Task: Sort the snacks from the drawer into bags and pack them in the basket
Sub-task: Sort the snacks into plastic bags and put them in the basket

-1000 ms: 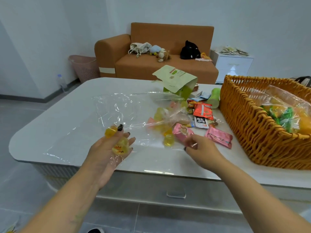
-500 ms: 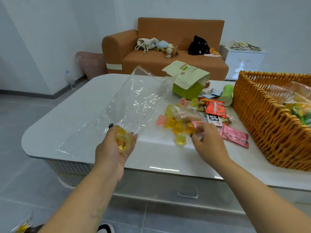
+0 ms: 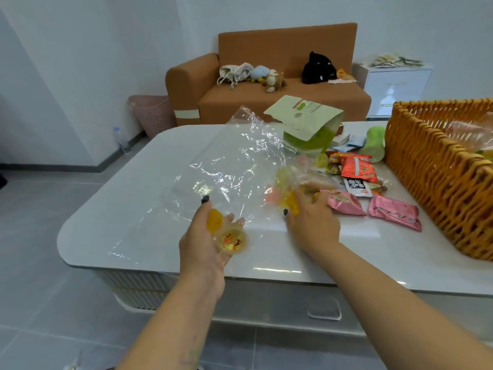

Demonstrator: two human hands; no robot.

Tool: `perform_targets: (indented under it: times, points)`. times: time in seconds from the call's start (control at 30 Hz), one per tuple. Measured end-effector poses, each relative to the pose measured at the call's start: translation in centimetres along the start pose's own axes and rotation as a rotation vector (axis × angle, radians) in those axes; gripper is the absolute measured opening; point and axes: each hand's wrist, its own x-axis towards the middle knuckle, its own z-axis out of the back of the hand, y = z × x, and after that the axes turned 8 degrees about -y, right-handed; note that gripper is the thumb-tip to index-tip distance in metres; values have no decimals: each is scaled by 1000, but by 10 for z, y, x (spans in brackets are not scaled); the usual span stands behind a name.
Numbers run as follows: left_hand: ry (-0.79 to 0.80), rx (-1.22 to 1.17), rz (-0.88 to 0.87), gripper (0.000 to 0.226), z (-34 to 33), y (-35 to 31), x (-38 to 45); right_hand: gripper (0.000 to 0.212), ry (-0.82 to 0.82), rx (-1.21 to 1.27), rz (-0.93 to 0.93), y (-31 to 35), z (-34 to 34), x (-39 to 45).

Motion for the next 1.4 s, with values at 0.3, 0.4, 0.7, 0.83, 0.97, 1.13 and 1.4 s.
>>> perform_targets:
  times: [0.3, 0.4, 0.7, 0.83, 0.97, 1.13, 1.4]
  points:
    - [78, -27, -46, 31, -4, -8, 0, 33, 188, 43, -110, -20, 35, -20]
    - [82, 59, -35, 35, -7, -5, -3, 30, 230, 435, -366, -35, 80, -16]
    - [239, 270, -91, 39, -25, 9, -26, 16, 77, 922, -416, -79, 233, -39]
    - [378, 377, -123, 44, -30, 17, -37, 23, 338, 787, -258, -85, 237, -39]
    - [472, 467, -151, 52, -35, 26, -42, 13, 371, 640, -174, -74, 219, -35]
    - [586, 557, -88, 53, -43, 39, -46, 5, 548, 740, -151, -63, 214, -33]
    - [687, 584, 35, 57, -50, 52, -48, 40, 694, 724, -172, -51, 183, -39]
